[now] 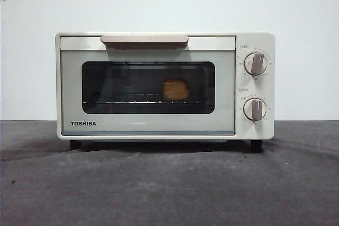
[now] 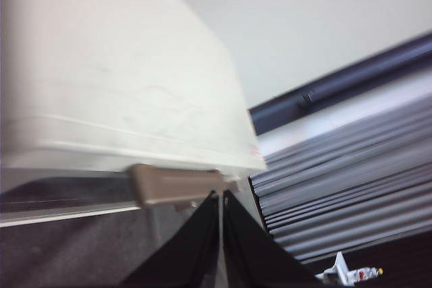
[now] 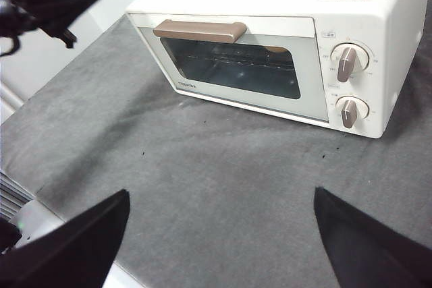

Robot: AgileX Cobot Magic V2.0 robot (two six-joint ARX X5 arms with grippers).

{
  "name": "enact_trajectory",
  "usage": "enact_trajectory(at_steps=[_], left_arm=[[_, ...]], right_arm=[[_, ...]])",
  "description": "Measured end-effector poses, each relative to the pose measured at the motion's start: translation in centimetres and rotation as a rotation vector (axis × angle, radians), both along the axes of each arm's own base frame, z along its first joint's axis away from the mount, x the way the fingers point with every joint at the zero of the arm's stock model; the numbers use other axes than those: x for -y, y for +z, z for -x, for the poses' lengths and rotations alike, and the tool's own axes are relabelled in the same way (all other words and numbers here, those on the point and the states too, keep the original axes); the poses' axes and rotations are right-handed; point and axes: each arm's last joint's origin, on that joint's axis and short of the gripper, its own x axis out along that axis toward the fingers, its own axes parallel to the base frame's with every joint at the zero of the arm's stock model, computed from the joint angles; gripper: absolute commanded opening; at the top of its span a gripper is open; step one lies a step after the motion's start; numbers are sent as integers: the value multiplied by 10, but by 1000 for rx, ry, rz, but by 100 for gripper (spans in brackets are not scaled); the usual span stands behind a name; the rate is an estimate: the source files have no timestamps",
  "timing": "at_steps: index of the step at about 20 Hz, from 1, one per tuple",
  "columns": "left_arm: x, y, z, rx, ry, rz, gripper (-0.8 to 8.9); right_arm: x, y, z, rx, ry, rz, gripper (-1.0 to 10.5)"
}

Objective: The left arm flap open the oven, the right arm pick bread and place it into oven, the left arm flap close the oven

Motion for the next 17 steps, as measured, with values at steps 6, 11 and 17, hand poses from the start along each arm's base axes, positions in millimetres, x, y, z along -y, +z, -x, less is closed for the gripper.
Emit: enact_trajectory(at_steps=[6, 11, 17], left_arm=[[3, 24, 28, 61, -30, -111, 12], [6, 29, 59, 110, -8, -299, 12], [7, 33, 96, 200, -33, -416, 12]], right_arm=[[0, 0, 0, 17, 10, 18, 431], [-1, 2, -1, 64, 28, 36, 431], [-2, 7, -2, 146, 47, 39, 380]])
